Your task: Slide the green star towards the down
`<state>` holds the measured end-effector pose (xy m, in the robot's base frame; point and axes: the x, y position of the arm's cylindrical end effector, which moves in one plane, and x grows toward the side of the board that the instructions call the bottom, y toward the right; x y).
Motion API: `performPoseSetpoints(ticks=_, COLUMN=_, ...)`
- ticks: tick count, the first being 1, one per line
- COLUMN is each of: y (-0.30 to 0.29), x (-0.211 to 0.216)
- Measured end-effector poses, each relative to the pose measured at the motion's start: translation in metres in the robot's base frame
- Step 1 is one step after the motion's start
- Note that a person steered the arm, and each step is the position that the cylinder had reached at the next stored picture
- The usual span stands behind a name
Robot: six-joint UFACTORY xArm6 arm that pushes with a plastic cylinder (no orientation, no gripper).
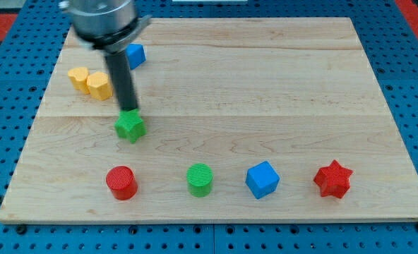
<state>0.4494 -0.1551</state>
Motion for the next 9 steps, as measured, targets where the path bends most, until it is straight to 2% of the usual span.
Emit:
performPoseSetpoints(ticks=1, y=0.014, x=-0.012)
performPoseSetpoints(ticks=2, y=0.050, x=-0.006)
performPoseSetpoints(ticks=3, y=0.026, x=0.034)
performPoseSetpoints(ticks=4, y=-0.004, x=0.035)
performPoseSetpoints(ticks=5, y=-0.008, x=0.009)
performPoseSetpoints(ticks=7, y=-0.014, x=0.068)
performPoseSetpoints(ticks=8, y=-0.028, x=0.062)
performPoseSetpoints(ticks=9, y=-0.034, x=0.034)
